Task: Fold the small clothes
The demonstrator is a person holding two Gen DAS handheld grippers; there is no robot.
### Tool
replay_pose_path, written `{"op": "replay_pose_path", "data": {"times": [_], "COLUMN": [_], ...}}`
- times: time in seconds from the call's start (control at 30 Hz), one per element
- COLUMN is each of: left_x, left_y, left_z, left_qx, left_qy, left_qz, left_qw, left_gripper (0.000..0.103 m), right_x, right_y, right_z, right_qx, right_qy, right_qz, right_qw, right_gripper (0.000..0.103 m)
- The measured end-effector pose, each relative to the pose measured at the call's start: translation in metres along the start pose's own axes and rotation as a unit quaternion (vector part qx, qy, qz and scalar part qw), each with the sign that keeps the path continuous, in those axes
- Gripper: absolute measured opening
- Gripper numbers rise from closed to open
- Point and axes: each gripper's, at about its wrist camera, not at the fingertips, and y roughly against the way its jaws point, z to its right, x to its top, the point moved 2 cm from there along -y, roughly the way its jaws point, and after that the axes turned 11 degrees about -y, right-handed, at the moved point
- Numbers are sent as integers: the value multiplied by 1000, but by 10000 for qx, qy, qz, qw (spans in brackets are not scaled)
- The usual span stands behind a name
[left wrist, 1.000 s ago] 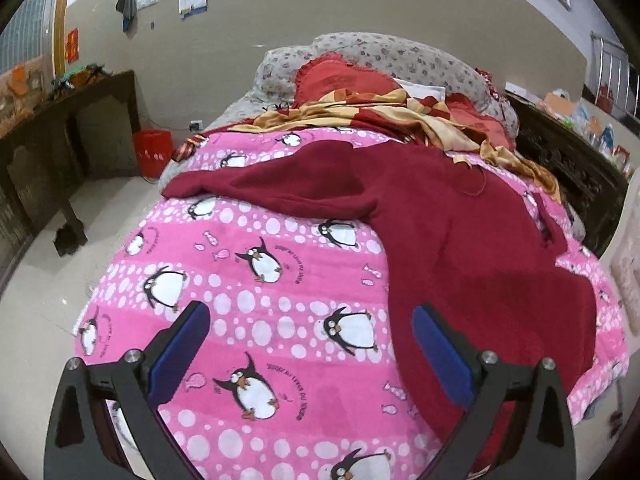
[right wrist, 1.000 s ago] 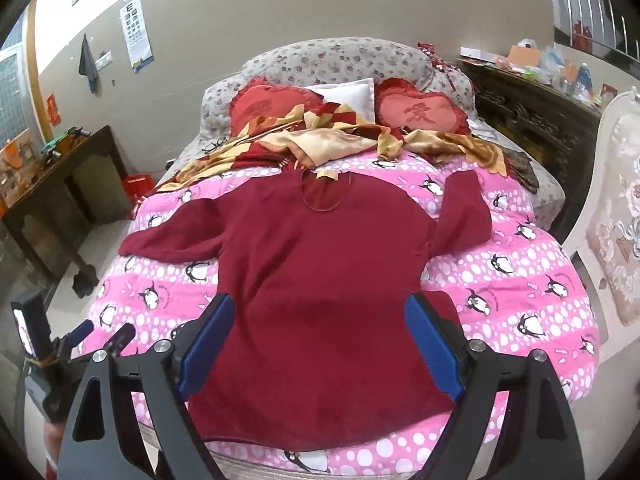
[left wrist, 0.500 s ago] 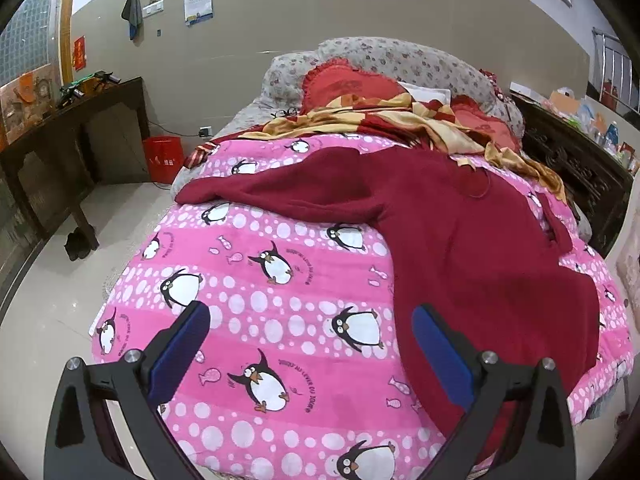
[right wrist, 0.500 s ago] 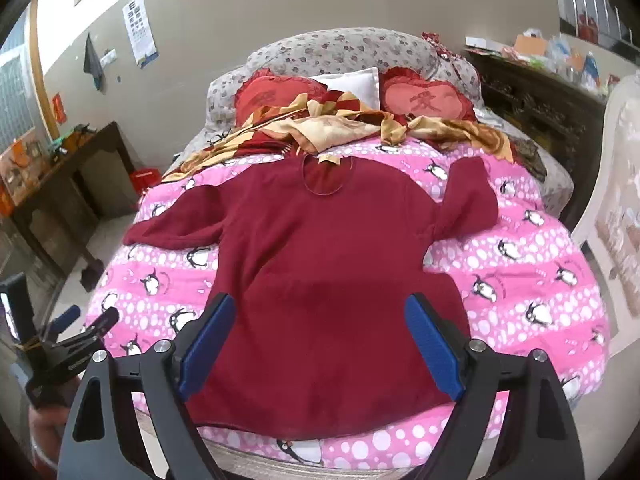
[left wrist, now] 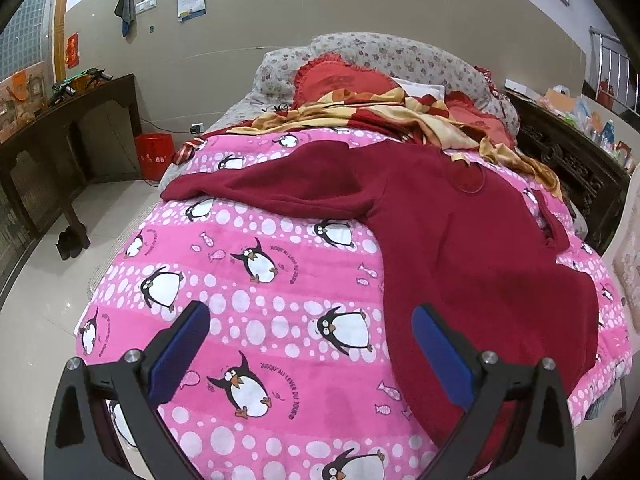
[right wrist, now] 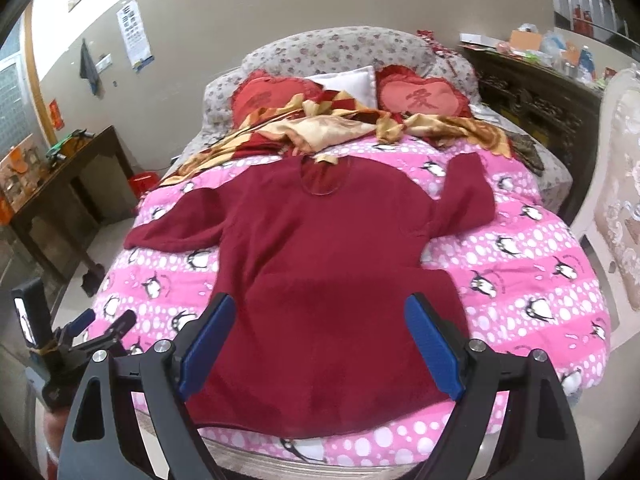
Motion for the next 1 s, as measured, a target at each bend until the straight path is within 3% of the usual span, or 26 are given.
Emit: {"op": "replay_pose_path", "data": {"times": [0.23,0.6,0.7,0.87,1.0], "left_x": [2,14,22,36,46], "left_y": [-1,-22,-34,-53,-78], "left_z": [-4,-20,-46,-102,-155], "left_qx": [-4,-75,-247,215,314], "left_qy": [29,140,609,1051,1654], "left_qz": [21,-166,-217,-261,-246], "left_qw": [10000,9997,9976,9939,9854], "left_gripper": [103,103,103,103,103], "right_x": [-6,-7,-8,-6,-9], "right_y": [-10,-60,-81,-121,-155], "right_z": [-38,-40,-37,-37,-41], "right_qx": [64,-120,-83,95,35], "right_qy": [410,439,390,367,386], "right_qz": [102,-42,-127,-203,-368], "right_qw": [9991,9990,9991,9991,9986], "right_gripper": [96,96,96,96,96]}}
